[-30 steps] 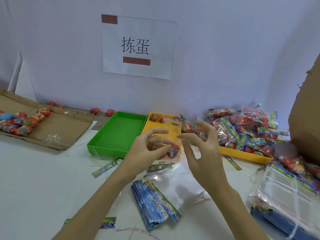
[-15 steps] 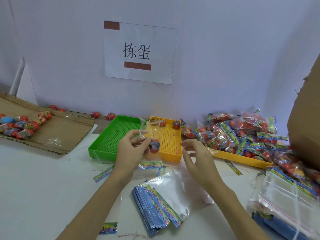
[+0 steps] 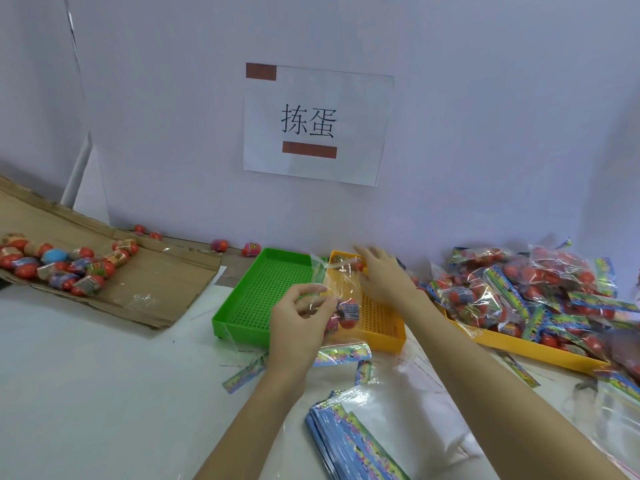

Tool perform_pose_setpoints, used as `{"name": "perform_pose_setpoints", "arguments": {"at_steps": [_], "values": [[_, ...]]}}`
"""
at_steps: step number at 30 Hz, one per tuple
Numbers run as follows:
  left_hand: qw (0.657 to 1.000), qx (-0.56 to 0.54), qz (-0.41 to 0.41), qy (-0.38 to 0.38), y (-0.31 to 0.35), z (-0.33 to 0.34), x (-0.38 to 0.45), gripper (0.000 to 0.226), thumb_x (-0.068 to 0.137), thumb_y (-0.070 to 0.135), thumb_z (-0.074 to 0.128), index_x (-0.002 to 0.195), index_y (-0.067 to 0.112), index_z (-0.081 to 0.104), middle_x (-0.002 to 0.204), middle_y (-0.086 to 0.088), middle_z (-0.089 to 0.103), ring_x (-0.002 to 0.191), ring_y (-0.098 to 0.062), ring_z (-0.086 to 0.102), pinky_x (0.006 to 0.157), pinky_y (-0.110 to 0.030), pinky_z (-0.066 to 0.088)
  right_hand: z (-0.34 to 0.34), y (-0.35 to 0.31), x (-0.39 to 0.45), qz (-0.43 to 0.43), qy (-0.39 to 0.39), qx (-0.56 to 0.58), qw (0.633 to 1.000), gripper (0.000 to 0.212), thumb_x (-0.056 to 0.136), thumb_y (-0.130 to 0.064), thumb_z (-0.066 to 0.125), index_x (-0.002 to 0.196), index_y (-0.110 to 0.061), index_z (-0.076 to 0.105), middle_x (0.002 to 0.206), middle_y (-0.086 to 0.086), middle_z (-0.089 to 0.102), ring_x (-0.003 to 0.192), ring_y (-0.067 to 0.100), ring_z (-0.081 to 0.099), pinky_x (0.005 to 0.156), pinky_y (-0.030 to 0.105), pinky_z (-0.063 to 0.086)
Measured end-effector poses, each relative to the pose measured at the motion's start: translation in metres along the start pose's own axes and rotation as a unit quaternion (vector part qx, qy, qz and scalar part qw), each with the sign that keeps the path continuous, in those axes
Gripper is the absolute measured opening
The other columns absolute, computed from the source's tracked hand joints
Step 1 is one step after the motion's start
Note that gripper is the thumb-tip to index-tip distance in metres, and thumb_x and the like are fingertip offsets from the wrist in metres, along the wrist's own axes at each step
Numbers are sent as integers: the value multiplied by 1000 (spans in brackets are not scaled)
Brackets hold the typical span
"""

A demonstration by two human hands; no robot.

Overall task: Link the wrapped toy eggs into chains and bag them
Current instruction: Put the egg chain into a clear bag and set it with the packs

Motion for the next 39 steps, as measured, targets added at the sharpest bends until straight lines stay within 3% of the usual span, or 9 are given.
{"name": "perform_pose_setpoints", "arguments": {"at_steps": [6,10,14,19,23,28,31,34,39], "values": [[1000,14,-1,-7,-2,3,-1,15,92,13,79,104,14,71,88,-4,80,79,-32,75,73,-51,64,9,-12,11,-36,0,-113,993,61,101,-42,55,156,-30,32,151,12,41,139,35,43,117,60,28],[1000,17,-3,-11,-2,3,-1,14,91,14,80,103,15,71,89,-4,80,80,-25,77,70,-48,65,19,-24,14,-50,-22,5,998,65,95,-28,69,153,-22,38,145,16,37,129,38,47,110,49,42],[1000,26,2,-14,0,4,-1,15,91,14,80,103,14,71,89,-3,80,79,-24,76,73,-54,64,16,-24,17,-31,27,83,996,45,95,-17,70,136,-15,54,139,16,42,125,37,47,109,45,44],[999,18,-8,-31,0,5,-2,18,90,14,81,105,13,69,89,-2,80,74,-19,74,72,-49,66,11,-24,13,-32,37,83,995,33,93,-16,74,123,-13,60,129,10,58,114,29,58,96,40,53],[999,7,-17,-42,1,7,-1,22,90,13,81,108,10,68,92,-3,81,69,-12,72,72,-45,66,-1,-22,-4,-12,58,162,985,17,102,-23,62,102,-7,68,98,7,71,87,24,66,78,40,56],[996,47,30,-65,9,12,-4,25,88,12,83,109,13,68,88,3,80,65,-8,70,57,-24,57,-25,1,-57,65,119,329,935,24,108,-25,50,114,-12,69,95,-1,72,88,15,68,77,28,58],[989,103,65,-88,11,19,-7,25,89,13,82,110,20,69,89,6,79,71,-14,70,69,-35,62,-54,10,-103,60,201,371,905,22,107,-27,51,120,-17,66,98,-12,68,94,6,66,75,16,56],[980,135,90,-113,11,28,-12,28,89,13,82,112,22,70,92,6,79,77,-16,71,75,-37,62,-76,2,-151,7,268,382,884,20,106,-29,51,120,-23,64,102,-12,69,97,5,66,80,17,56],[957,189,153,-161,16,39,-24,33,91,17,81,115,34,66,97,17,77,88,-8,73,73,-23,59,-83,-23,-177,-77,247,199,945,25,104,-25,56,127,-21,67,109,-6,63,96,8,60,79,18,49]]}}
Point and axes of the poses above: each hand's wrist, its own x-axis towards the middle knuckle, its own z-axis out of the palm, y = z × x, the point moved 7 cm from there along x, towards the middle knuckle
